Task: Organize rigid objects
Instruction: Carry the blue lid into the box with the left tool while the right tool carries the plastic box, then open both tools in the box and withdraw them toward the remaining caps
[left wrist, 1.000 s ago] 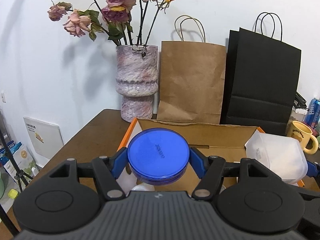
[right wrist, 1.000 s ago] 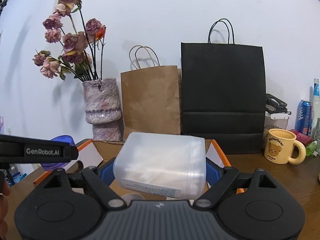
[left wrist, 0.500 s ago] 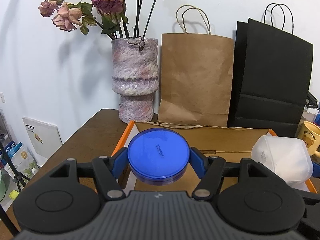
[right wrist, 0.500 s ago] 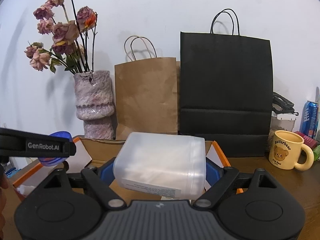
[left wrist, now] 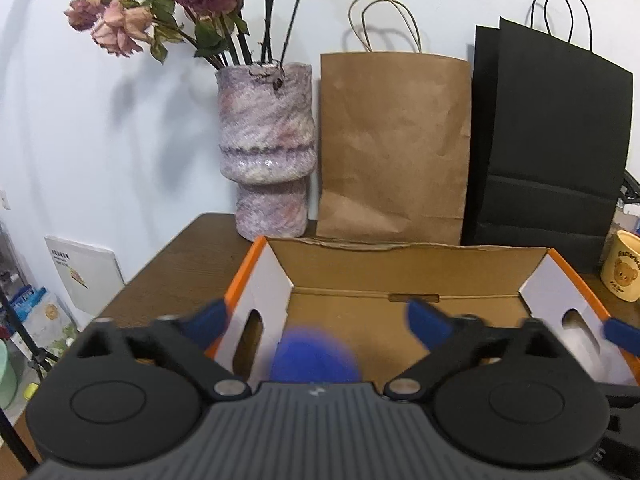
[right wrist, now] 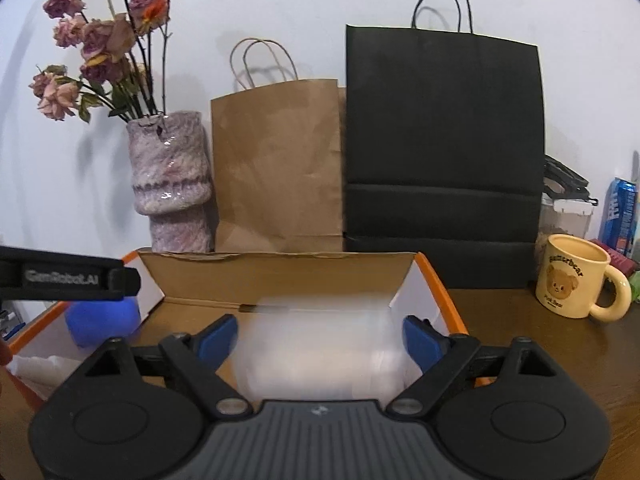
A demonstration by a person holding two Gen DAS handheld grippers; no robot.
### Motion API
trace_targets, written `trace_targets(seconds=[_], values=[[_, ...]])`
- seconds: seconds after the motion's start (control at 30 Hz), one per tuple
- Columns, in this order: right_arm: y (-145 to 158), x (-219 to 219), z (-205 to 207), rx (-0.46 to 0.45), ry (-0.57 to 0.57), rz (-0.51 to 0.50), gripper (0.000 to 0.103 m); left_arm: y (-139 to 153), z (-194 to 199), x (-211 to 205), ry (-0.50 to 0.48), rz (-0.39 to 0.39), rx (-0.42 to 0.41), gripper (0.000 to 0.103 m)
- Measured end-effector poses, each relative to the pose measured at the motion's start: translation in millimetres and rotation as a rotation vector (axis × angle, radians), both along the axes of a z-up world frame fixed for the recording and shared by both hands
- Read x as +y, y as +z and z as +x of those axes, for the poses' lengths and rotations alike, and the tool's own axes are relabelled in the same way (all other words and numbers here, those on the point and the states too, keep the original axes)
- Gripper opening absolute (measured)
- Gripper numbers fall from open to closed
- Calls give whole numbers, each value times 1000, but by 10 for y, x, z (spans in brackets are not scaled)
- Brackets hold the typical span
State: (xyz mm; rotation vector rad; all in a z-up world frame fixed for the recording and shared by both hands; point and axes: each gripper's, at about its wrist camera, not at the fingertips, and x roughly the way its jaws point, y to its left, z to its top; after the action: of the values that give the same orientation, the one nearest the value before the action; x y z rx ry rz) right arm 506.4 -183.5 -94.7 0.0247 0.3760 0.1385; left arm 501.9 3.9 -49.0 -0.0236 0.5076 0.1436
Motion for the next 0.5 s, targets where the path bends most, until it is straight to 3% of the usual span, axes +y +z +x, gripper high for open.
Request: trace_targets(seconds=[0.5], values=[[12, -25, -28, -16, -19, 9, 103, 27, -29, 13, 4, 1, 2, 103]])
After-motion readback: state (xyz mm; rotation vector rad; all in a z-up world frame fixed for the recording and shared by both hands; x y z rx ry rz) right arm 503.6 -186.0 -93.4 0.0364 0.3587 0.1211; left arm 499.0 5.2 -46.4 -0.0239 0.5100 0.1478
